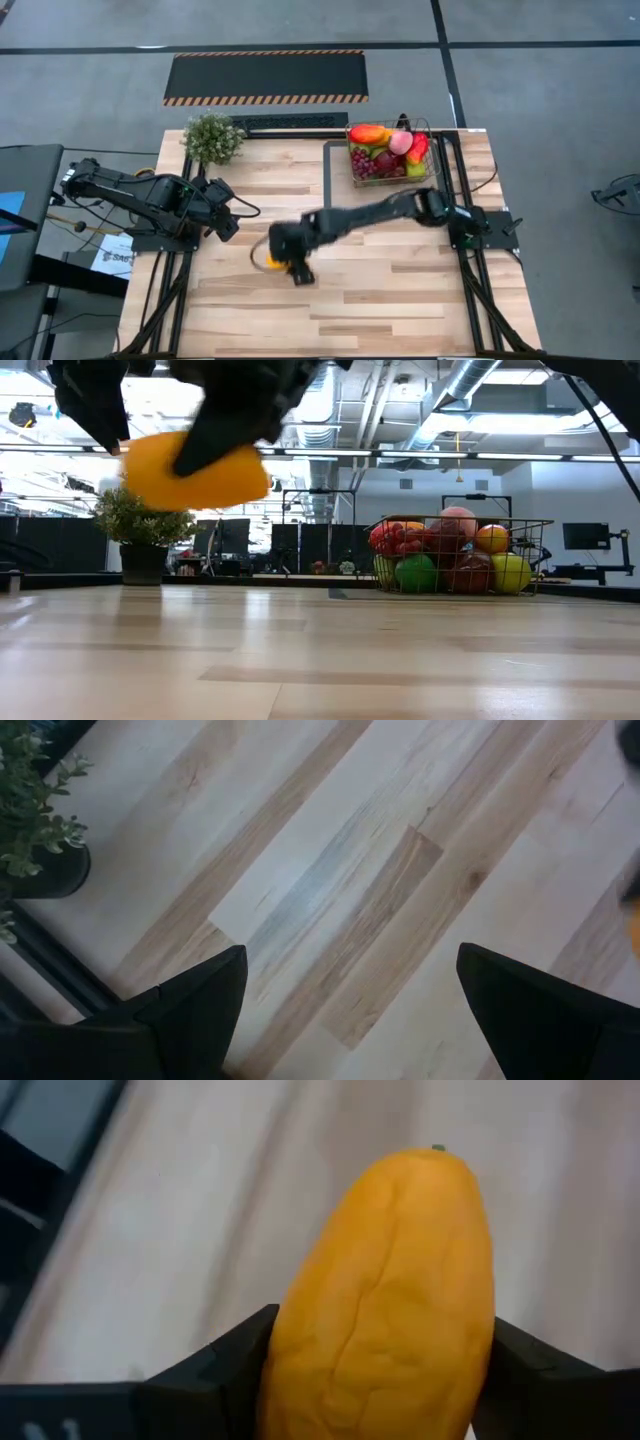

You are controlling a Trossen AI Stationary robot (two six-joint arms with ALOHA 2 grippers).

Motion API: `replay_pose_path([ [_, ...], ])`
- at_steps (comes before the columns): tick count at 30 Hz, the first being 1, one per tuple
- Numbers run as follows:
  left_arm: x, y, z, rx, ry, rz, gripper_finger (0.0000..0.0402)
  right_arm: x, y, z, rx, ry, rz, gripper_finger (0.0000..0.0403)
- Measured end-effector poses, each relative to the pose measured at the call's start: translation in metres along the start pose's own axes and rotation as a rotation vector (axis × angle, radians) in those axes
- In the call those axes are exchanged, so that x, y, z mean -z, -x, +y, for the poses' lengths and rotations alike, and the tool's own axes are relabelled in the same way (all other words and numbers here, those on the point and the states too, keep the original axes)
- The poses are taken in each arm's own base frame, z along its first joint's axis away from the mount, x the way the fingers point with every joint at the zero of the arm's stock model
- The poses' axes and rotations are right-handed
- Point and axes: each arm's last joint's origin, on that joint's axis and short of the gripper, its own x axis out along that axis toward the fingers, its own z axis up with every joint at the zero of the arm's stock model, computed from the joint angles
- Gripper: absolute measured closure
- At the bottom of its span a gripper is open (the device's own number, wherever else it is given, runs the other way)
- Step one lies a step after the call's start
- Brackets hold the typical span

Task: Build produce basket
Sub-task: Put the yellow mango into the gold wire basket

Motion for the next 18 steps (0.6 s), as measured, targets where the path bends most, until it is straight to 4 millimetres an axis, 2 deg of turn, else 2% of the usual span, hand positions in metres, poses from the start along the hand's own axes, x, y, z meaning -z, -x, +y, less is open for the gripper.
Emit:
replay_pose_path([
  [3,0.0,0.0,0.0,0.0,0.01,0.0,0.0055,0.0,0.037,-0.027,0.039,-0.018,0.03,0.0143],
  [7,0.0,0.0,0.0,0.003,0.024,-0.002,0.0055,0.008,0.102,-0.069,0.1,-0.1,0.078,0.0141],
  [13,-0.002,0.0,0.0,-0.02,0.074,-0.04,0.0055,0.039,0.194,-0.125,0.19,-0.262,0.15,0.014],
  [18,-0.003,0.0,0.0,-0.037,0.106,-0.072,0.0055,0.074,0.263,-0.154,0.265,-0.412,0.19,0.0139],
])
